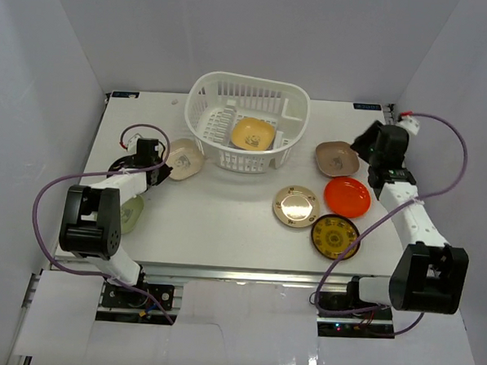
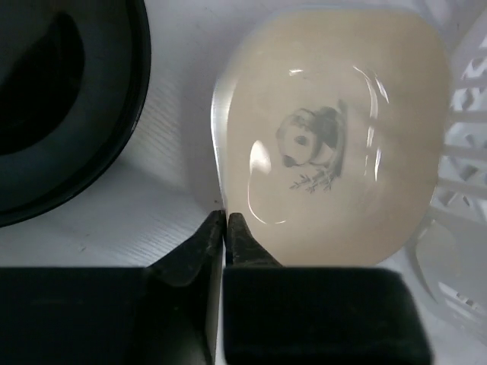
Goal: Place the plates into the plastic bin on the countertop
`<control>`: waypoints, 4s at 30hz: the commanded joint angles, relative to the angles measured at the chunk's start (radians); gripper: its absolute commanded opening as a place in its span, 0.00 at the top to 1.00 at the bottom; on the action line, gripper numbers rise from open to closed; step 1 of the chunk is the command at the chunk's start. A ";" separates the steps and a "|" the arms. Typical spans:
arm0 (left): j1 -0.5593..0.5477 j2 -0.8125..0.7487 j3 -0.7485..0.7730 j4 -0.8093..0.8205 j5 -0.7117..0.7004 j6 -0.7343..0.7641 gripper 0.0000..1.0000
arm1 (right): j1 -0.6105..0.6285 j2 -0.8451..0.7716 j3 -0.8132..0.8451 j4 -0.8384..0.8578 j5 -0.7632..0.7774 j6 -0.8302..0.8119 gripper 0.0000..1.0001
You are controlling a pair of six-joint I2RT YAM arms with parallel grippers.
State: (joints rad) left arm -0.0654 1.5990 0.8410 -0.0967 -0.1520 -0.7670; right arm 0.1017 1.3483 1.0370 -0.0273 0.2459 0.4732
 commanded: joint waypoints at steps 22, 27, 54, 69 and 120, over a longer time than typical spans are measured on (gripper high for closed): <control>0.004 -0.557 -0.023 -0.123 -0.122 0.060 1.00 | -0.297 0.462 0.034 0.130 -0.405 -0.001 0.47; 0.001 -0.659 0.105 -0.041 -0.033 0.084 1.00 | -0.283 0.500 0.055 0.118 -0.384 0.007 0.63; -0.335 0.547 1.205 -0.526 0.258 0.399 0.47 | 0.019 0.008 0.259 0.110 -0.265 -0.005 0.92; -0.081 -0.086 0.659 -0.261 0.173 0.207 0.16 | 0.337 0.488 0.695 -0.088 -0.132 -0.195 0.92; 0.346 -0.766 0.227 -0.313 0.316 0.201 0.05 | 1.058 1.178 1.073 -0.025 -0.192 0.313 0.24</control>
State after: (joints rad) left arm 0.2966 0.8536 1.0538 -0.3607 0.1429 -0.5976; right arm 1.1629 2.4527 2.0094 -0.0109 0.0456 0.6834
